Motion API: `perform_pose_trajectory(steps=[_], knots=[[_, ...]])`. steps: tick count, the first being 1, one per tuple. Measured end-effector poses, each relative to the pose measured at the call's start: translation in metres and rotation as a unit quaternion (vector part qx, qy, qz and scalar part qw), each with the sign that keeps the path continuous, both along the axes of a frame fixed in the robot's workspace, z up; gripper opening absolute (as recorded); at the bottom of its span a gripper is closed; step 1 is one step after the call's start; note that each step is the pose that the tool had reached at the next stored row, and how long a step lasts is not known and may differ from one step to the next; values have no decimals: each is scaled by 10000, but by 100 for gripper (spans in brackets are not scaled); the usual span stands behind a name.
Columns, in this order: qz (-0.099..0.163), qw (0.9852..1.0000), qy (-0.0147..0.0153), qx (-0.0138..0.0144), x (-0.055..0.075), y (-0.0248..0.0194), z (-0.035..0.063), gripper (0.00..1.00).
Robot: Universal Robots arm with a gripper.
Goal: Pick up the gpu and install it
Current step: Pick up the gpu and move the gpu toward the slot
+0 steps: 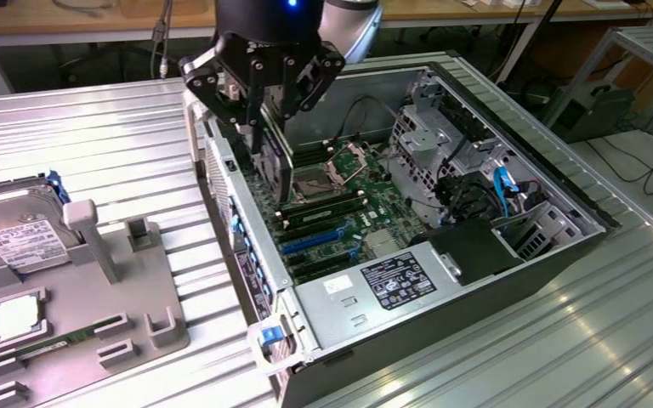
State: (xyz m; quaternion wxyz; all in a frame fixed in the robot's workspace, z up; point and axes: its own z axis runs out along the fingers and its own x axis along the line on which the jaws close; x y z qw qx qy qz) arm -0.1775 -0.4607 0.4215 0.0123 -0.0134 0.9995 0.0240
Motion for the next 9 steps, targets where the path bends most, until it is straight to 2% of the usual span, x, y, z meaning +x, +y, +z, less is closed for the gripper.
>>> perform_pose_trajectory(steps=[5,9], knots=[[-12,10000,-2,1,232,0,-5,28],[-16,10000,-2,0,367,0,-8,28]])
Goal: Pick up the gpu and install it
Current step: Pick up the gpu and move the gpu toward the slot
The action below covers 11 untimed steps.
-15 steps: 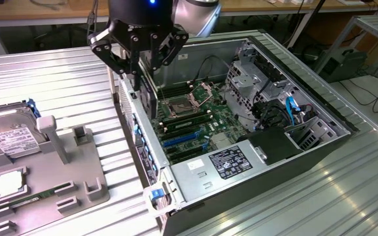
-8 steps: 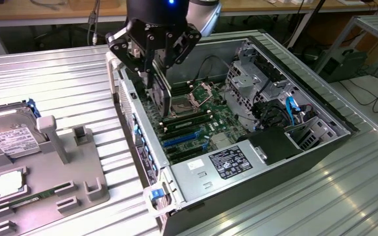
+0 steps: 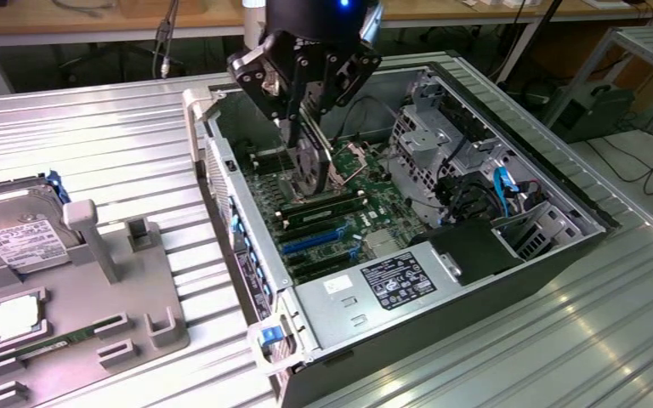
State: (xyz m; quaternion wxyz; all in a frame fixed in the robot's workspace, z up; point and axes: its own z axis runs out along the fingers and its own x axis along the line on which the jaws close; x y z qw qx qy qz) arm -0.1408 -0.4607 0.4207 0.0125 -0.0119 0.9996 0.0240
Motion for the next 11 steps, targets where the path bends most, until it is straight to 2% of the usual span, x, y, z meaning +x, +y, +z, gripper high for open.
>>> perform_pose_trajectory(steps=[11], knots=[[-20,10000,0,0,460,0,-13,28]])
